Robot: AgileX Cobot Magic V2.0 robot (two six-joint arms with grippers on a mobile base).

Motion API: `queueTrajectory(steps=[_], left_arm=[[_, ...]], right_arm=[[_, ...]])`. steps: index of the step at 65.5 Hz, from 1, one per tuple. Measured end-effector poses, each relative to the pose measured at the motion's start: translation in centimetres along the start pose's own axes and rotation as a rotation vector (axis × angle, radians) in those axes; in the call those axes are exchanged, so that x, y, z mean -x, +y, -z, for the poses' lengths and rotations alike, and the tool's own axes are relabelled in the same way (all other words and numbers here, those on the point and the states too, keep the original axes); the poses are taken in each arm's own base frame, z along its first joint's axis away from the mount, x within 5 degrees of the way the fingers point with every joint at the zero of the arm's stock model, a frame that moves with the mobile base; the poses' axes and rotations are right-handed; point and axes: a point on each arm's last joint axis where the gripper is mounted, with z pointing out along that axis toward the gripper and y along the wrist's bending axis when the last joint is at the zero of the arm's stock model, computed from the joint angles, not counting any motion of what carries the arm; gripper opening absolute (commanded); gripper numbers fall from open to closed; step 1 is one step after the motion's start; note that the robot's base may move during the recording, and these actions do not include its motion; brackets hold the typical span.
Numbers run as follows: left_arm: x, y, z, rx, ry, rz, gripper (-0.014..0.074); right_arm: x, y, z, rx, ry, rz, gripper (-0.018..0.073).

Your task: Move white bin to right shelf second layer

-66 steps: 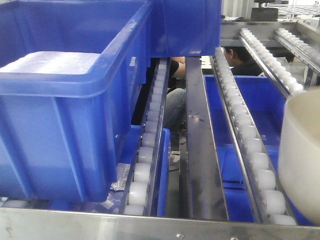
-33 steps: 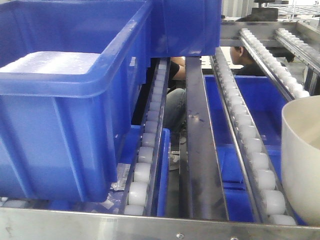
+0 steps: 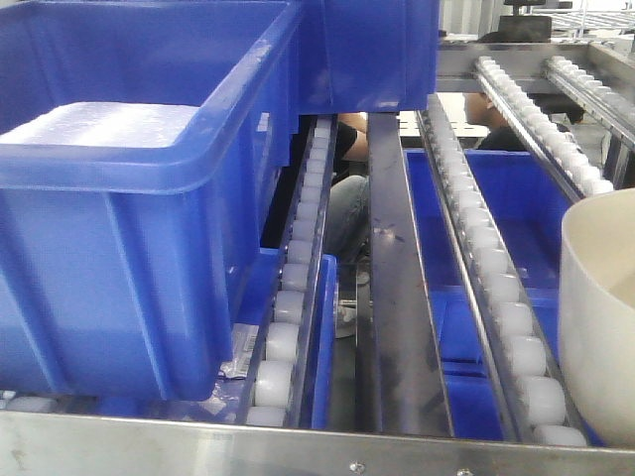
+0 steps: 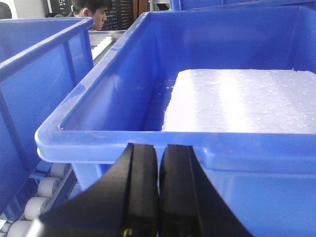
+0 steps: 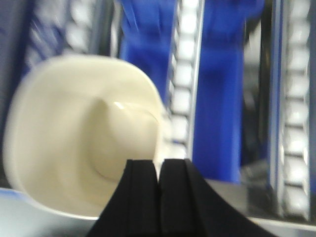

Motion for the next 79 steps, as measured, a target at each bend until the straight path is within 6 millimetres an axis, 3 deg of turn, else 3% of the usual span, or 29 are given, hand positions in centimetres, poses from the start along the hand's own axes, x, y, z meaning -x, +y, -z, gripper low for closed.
queueTrajectory(steps=[12,34,48,62,79], left_arm=[[0.0,0.0,0.0,0.0,0.0,0.0,0.0085],[0.0,0.0,0.0,0.0,0.0,0.0,0.0085],[0.0,0.0,0.0,0.0,0.0,0.0,0.0085],[0.0,0.0,0.0,0.0,0.0,0.0,0.0085],[0.0,0.0,0.0,0.0,0.0,0.0,0.0085]], right_arm=[[-0.5,0.4,2.7,0.035,-0.169,-0.015,0.0057],[-0.3,0.4,2.9,0.032,-0.204,-0.013,0.0057],[0.4,0.2,2.5,0.009,-0.42,0.027,0.0057],[-4.7,-0.4,0.2,-0.01,-0.615,0.039,0.0057],[-11.0,-0.9,-3.1,-0.002,-0.63,0.004,0.0057]])
